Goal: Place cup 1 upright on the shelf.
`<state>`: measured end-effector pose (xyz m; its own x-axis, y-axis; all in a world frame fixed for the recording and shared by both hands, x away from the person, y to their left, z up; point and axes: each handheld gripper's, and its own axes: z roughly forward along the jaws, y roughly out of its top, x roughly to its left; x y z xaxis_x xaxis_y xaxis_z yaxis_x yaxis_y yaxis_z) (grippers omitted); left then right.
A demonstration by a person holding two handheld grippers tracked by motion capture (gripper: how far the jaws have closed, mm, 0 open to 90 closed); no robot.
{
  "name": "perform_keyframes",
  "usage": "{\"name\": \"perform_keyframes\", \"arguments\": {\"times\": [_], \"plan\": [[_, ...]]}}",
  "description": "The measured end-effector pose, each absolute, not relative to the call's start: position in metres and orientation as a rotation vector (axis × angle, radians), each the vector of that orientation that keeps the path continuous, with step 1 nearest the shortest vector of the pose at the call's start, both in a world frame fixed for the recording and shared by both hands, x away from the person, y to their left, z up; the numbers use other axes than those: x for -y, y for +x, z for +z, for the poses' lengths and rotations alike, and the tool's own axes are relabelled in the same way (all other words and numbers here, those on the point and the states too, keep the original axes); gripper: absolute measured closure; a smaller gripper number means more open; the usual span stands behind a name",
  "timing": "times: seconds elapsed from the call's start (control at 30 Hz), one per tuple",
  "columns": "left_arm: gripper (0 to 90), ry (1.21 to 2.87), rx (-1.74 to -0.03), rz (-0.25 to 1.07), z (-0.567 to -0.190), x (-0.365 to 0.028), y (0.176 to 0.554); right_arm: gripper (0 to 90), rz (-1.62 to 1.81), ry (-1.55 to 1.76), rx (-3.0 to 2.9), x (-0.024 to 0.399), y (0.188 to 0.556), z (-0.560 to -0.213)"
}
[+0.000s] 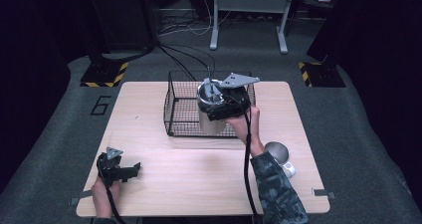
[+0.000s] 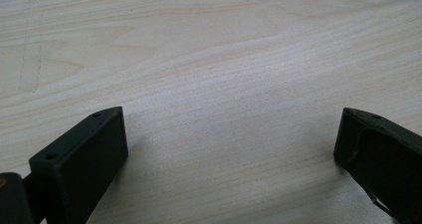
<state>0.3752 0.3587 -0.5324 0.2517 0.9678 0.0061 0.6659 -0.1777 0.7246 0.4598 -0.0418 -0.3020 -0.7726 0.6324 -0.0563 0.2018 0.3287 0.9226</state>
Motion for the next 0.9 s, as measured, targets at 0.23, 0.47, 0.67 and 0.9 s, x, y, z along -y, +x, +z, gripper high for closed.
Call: {"name": "perform_keyframes", "arguments": {"times": [0.23, 0.47, 0.67, 0.9], "plan": [[0.4, 1.922, -1.484, 0.645, -0.532, -0.359, 0.375, 3.7, 1.431, 0.741, -2.2, 0.031, 0.469, -0.3], [0.4, 1.922, -1.482, 0.643, -0.532, -0.359, 0.375, 3.7, 1.433, 0.755, -2.202, 0.026, 0.477, -0.3], [0.4, 1.926, -1.484, 0.64, -0.532, -0.359, 0.375, 3.7, 1.427, 0.757, -2.205, 0.023, 0.485, -0.301], [0.5, 1.919, -1.483, 0.646, -0.533, -0.359, 0.375, 3.7, 1.426, 0.767, -2.199, 0.015, 0.492, -0.298]]}}
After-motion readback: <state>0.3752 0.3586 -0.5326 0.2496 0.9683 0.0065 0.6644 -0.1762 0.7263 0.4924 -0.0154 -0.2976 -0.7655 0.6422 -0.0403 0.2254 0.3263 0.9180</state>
